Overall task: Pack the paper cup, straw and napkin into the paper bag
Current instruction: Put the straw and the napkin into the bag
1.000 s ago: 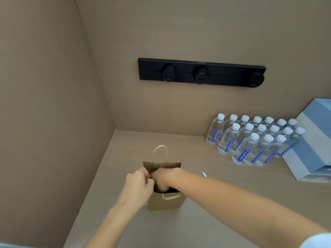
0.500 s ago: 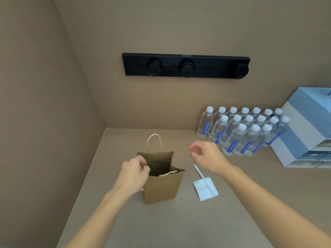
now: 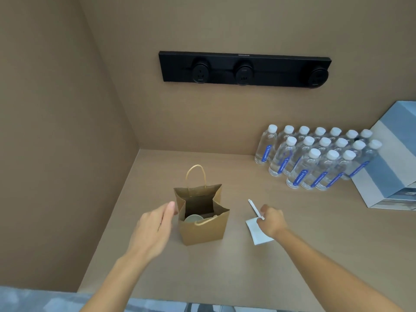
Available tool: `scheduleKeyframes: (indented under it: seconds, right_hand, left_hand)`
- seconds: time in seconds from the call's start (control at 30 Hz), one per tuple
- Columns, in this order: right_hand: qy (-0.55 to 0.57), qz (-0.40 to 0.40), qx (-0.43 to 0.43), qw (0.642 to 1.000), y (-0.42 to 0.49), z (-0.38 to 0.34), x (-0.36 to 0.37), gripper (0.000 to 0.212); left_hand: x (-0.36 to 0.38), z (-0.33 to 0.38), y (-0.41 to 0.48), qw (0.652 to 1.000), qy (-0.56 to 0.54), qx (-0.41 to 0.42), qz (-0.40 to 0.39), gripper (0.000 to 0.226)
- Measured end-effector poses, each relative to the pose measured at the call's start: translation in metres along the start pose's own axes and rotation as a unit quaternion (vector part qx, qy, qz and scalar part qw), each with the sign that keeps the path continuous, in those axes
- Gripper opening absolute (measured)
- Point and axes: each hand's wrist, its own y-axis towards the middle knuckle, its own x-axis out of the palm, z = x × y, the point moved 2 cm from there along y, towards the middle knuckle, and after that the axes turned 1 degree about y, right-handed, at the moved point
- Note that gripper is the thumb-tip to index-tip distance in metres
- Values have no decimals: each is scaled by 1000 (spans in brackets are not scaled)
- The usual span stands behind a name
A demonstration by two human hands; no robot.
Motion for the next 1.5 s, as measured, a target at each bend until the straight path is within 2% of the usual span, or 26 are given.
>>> scheduleKeyframes:
  seconds: [0.1,0.17,0.2,0.33,0.43,0.7,0.8,1.1,1.23,1.3,1.37,1.43,1.5]
  right_hand:
    - [-14,11,9,1000,9,-7,5,29]
    - [-38,6,24,999,14,-9,12,30]
    - [-53,-4,33,998,15,-9,17,30]
    - [-68,-44,67,994,17,-2,37,36]
    - [-65,-34,77,994,20,2,47,37]
    - [-98,17,92,991,34,10,65,31]
    - [-78,33,96,992,38,10,68,22]
    - [49,32,82,995,45,13,63,9]
    - [120,72,95,986,44,15,47,7]
    - [218,87,107,966,38,8,36,10]
    - [336,88,116,931,25,-11,17,17]
    - [448,69,68,889,0,-47,-4,18]
    - [519,90,-24,850,-29,-73,-43,18]
  left_hand:
    - [20,-30,-3,997,39,-25,61,39]
    - [41,-54,0,993,88,-61,55,25]
    - [53,-67,1,988,121,-87,36,28]
    - [90,-117,2,959,210,-177,-76,66]
    - [110,-146,3,945,250,-182,-103,75]
    - [135,-159,-1,940,285,-180,-50,82]
    - [134,-159,0,942,280,-180,-36,83]
    - [137,-163,3,940,286,-183,-13,79]
    - [135,-159,10,944,269,-191,1,75]
    - [132,-158,13,942,270,-199,-1,74]
    - [130,-157,12,944,261,-201,0,74]
    - [111,-162,7,944,260,-203,25,73]
    - [110,-163,9,944,257,-206,16,73]
